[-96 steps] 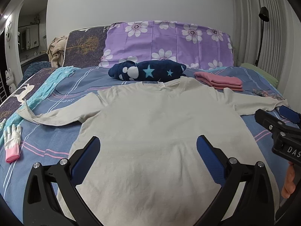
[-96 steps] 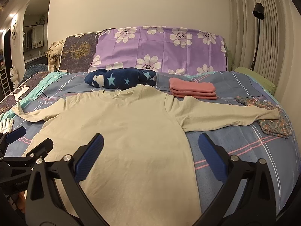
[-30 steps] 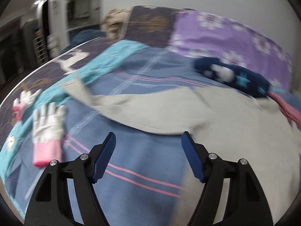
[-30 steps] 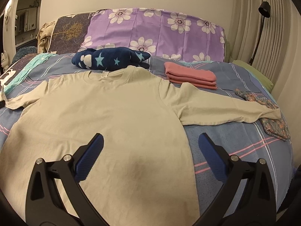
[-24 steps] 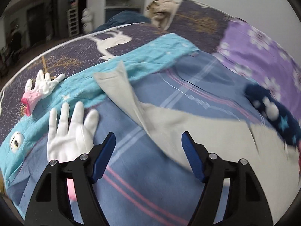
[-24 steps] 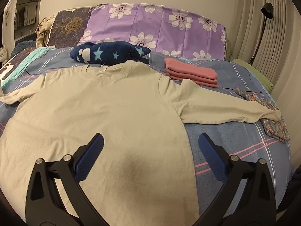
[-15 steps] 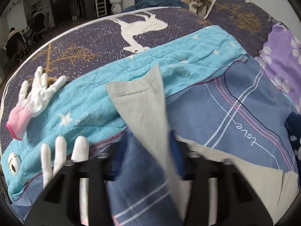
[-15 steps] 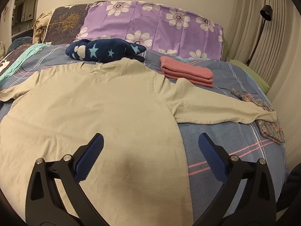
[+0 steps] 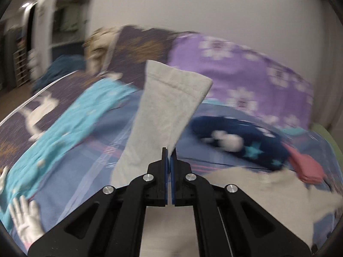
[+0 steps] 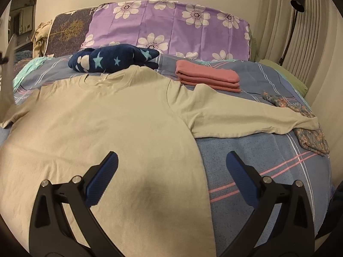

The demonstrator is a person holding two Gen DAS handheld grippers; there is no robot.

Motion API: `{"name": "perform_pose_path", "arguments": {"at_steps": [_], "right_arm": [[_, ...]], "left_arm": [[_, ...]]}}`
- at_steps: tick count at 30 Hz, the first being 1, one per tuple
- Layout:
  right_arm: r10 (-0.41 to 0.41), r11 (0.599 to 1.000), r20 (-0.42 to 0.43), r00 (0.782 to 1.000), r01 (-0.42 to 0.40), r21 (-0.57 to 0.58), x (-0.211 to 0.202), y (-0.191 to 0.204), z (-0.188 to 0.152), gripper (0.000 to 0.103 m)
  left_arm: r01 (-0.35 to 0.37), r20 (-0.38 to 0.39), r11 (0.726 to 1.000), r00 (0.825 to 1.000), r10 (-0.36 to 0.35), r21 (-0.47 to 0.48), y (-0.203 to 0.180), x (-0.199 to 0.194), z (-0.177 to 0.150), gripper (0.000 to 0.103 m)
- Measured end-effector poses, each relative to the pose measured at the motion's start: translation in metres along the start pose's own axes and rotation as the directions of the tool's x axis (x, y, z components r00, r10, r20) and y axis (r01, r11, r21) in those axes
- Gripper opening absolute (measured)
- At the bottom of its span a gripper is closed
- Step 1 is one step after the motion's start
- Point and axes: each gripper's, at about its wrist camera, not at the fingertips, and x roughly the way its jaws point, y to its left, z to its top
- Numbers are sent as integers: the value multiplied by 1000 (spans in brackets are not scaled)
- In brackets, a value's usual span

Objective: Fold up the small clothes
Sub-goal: 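Grasp the cream sleeve cuff with the left tool and fold it across the shirt body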

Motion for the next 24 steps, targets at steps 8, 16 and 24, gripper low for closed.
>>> {"name": "perform_pose_path", "arguments": {"at_steps": [8,16,24], "right_arm": [[16,994,-32,999,-13,109,3,-42,-12,101],[121,983,-29,992,-116,142,8,-55,-5,101],[508,859,-134,851,-491,141,74,-15,57,42]], "left_arm": [[348,-144,884,937,-318,311,-191,8,-91,4],[359,-318,818,920,-229,449,-225,39,-195,33],[265,-237,881,954,-182,391,-173,30,-158,38]]}}
